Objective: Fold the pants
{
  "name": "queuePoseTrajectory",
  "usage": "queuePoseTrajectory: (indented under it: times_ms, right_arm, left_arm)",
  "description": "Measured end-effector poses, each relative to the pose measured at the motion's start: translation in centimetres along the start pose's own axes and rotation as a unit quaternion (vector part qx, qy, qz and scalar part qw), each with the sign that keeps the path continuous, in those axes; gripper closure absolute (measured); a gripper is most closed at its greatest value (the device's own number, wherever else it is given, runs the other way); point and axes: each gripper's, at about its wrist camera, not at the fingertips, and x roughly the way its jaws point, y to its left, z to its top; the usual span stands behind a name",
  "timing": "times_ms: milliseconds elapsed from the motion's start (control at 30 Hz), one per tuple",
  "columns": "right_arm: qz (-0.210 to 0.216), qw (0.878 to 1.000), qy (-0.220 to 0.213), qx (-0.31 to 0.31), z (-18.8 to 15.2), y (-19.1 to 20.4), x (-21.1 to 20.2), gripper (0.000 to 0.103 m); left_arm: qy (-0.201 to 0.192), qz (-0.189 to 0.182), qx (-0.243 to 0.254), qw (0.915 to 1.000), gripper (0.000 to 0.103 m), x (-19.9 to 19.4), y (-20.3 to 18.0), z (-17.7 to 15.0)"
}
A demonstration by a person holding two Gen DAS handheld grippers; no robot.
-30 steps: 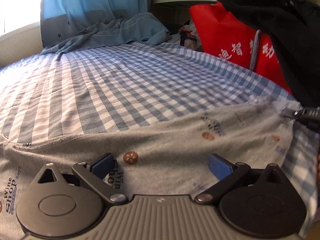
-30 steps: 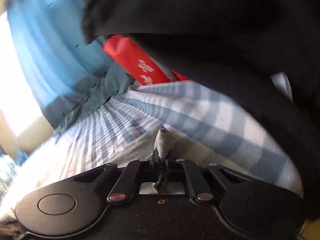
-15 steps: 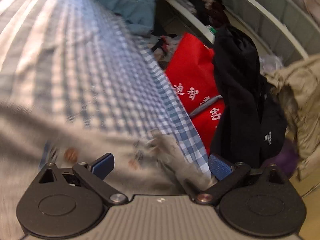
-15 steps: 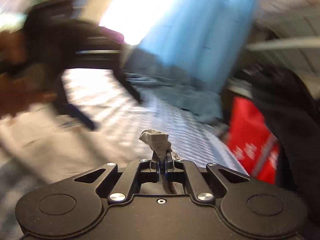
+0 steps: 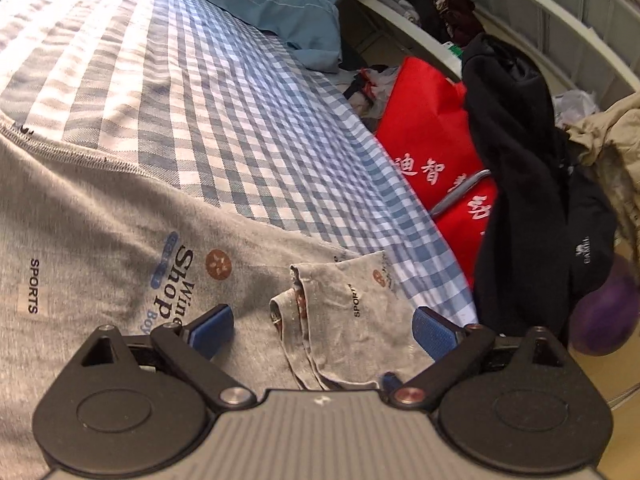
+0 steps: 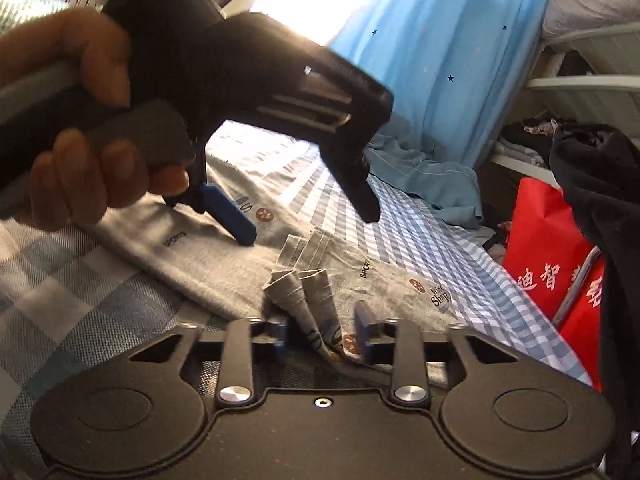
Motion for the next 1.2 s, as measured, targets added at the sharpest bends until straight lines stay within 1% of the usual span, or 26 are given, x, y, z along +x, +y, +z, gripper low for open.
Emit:
queuePoseTrajectory:
  times_ms: [33,67,133,200,367,500,567,633,667,733,800,900,1000,1100,1167,1200]
  right_arm:
    - [0.008,1.000,-0.003,0.013,0.0,-0.4,-0.1,0.047]
    - [0.016,0.999,-0.005,0.027,-0.2,-0.4,-0.9,0.046]
    - [0.026,0.998,-0.005,0.049,-0.2,-1.0,-0.7,0.042]
    - [0.031,0.998,-0.006,0.057,-0.3,-1.3,-0.9,0.040]
    - [0.033,0.998,-0.009,0.045,-0.4,-0.7,-1.1,0.040]
    - [0.035,0.998,-0.011,0.057,-0.3,-0.6,-1.0,0.041]
    - [0.036,0.997,-0.014,0.061,-0.4,-0.6,-1.0,0.045]
    - [0.039,0.997,-0.019,0.065,-0.4,-0.4,-1.2,0.056]
    - [0.041,0.997,-0.020,0.067,-0.5,-0.3,-1.2,0.060]
    - [0.044,0.996,-0.019,0.071,-0.5,0.0,-1.1,0.083]
    - [0.044,0.995,-0.024,0.084,-0.4,0.0,-1.2,0.092]
    - [0.054,0.985,-0.036,0.158,-0.3,-1.2,-1.6,0.095]
    - [0.067,0.968,-0.042,0.239,-0.5,-2.7,-1.8,0.096]
    - [0.073,0.958,-0.054,0.271,-0.6,-3.2,-2.2,0.096]
    - [0.073,0.957,-0.054,0.275,-0.6,-3.2,-2.4,0.096]
    - [0.073,0.957,-0.053,0.275,-0.6,-3.2,-2.5,0.096]
  left_arm:
    - [0.002,0.008,0.004,1.0000,0.004,0.1,-0.3,0.0]
    - [0.004,0.015,0.008,0.9998,0.004,0.2,-0.6,0.0]
    - [0.008,0.028,0.019,0.9994,0.004,0.3,-1.1,0.0]
    - [0.011,0.036,0.029,0.9989,0.004,0.4,-1.5,0.0]
    - [0.012,0.042,0.034,0.9985,0.003,0.6,-1.7,-0.2]
    - [0.013,0.040,0.033,0.9986,0.003,0.7,-1.7,-0.1]
    - [0.014,0.038,0.031,0.9987,0.003,0.7,-1.6,0.0]
    - [0.014,0.035,0.025,0.9990,0.003,0.7,-1.5,0.0]
    - [0.013,0.033,0.022,0.9991,0.003,0.6,-1.3,0.0]
    - [0.013,0.033,0.012,0.9993,0.007,0.5,-1.1,0.2]
    - [0.011,0.031,-0.002,0.9995,0.009,0.3,-0.9,0.2]
    - [0.010,0.022,-0.026,0.9994,0.009,0.1,-0.3,0.3]
    - [0.015,0.013,-0.049,0.9986,0.009,0.1,0.0,0.4]
    - [0.031,-0.002,-0.064,0.9974,0.013,0.4,0.1,0.4]
    - [0.039,-0.009,-0.084,0.9957,0.018,0.7,0.3,0.3]
    - [0.039,-0.009,-0.095,0.9947,0.023,0.8,0.4,0.2]
